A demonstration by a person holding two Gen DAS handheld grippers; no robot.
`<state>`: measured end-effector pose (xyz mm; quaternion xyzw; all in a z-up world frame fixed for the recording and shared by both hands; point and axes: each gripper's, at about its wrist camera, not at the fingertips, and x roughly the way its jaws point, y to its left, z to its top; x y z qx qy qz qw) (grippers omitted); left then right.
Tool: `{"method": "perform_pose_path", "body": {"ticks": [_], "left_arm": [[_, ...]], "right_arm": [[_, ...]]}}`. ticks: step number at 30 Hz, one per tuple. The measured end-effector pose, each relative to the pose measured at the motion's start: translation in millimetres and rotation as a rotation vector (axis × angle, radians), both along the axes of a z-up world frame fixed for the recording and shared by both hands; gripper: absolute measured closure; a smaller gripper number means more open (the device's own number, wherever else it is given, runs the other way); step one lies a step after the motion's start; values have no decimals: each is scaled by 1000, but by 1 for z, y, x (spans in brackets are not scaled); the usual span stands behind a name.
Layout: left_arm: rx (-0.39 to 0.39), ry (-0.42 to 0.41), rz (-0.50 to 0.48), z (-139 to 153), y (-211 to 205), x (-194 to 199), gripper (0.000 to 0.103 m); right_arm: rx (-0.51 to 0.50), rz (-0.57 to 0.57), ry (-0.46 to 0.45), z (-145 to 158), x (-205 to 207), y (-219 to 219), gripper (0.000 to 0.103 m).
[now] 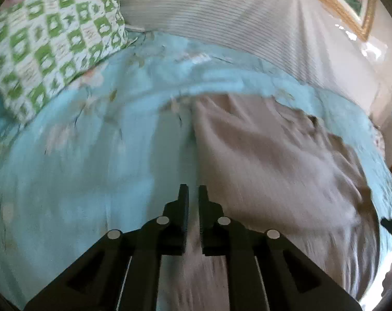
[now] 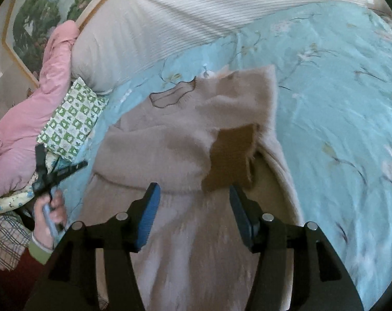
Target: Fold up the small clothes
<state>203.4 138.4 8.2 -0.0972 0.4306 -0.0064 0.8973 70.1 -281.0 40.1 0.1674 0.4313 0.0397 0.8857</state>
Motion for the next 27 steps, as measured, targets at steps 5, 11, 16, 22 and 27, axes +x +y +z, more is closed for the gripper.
{"method": "perform_pose_path", "body": {"ticks": [5, 11, 16, 22, 27], "left_arm": [[-12, 2, 3, -5, -9, -82, 74], [-42, 40, -20, -17, -12, -142, 66], [-39, 52, -12, -28, -13, -178, 63], [-53, 77, -17, -40, -13, -204, 60], [-61, 88, -46, -48, -15, -226, 52]], "right_arm": [[1, -54, 18, -3, -39, -9, 45], [5, -89, 40, -10, -85, -17, 45], [0, -96, 44, -12, -114, -20, 45], [-3, -82, 64, -18, -134, -21, 44], [-20, -43, 77, -25, -152, -18, 44]]}}
